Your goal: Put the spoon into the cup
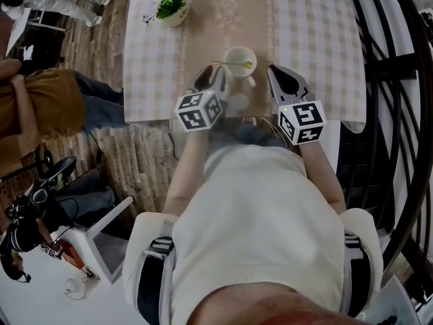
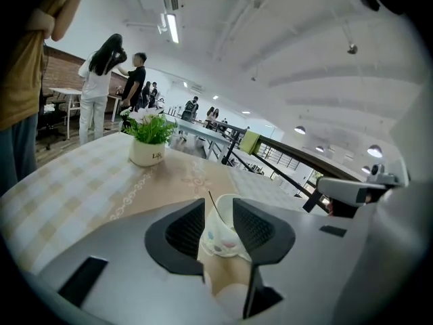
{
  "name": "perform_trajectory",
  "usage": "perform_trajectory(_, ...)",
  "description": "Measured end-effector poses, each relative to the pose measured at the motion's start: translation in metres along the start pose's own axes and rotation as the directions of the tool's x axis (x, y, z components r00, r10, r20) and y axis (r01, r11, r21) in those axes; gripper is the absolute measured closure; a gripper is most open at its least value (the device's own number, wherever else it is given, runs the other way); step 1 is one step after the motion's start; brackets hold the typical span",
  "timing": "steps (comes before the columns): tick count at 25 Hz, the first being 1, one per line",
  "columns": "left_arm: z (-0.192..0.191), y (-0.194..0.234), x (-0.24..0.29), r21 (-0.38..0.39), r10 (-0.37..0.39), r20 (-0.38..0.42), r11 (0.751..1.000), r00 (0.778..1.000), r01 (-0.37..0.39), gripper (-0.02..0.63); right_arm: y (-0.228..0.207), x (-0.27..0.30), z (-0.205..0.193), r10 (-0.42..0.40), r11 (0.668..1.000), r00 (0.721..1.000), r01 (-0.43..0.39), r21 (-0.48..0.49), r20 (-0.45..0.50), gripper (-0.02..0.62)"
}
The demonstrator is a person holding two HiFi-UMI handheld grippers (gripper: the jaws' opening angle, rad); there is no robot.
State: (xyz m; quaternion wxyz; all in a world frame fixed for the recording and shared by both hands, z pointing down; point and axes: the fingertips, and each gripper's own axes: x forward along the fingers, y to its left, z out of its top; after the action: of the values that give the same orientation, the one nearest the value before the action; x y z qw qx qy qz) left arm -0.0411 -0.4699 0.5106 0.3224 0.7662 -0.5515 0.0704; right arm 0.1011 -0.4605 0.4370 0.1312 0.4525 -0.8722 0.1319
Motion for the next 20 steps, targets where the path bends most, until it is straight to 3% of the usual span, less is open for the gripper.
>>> perform_trajectory(8,0.007,-0.011,-0.053,0.020,-0.017,0.094,1.000,0.995,0.015,0.499,0.029,-0.025,-0.008,0.004,1.000,1.000,-0.004,-0.014,0.010,0.595)
perform_trajectory(20,-0.008,-0.031,-0.130,0.045,-0.024,0.166,0.999,0.986,0.017,0.586,0.075,-0.075,-0.028,0.025,0.999,0.999,-0.024,-0.034,0.031,0.595)
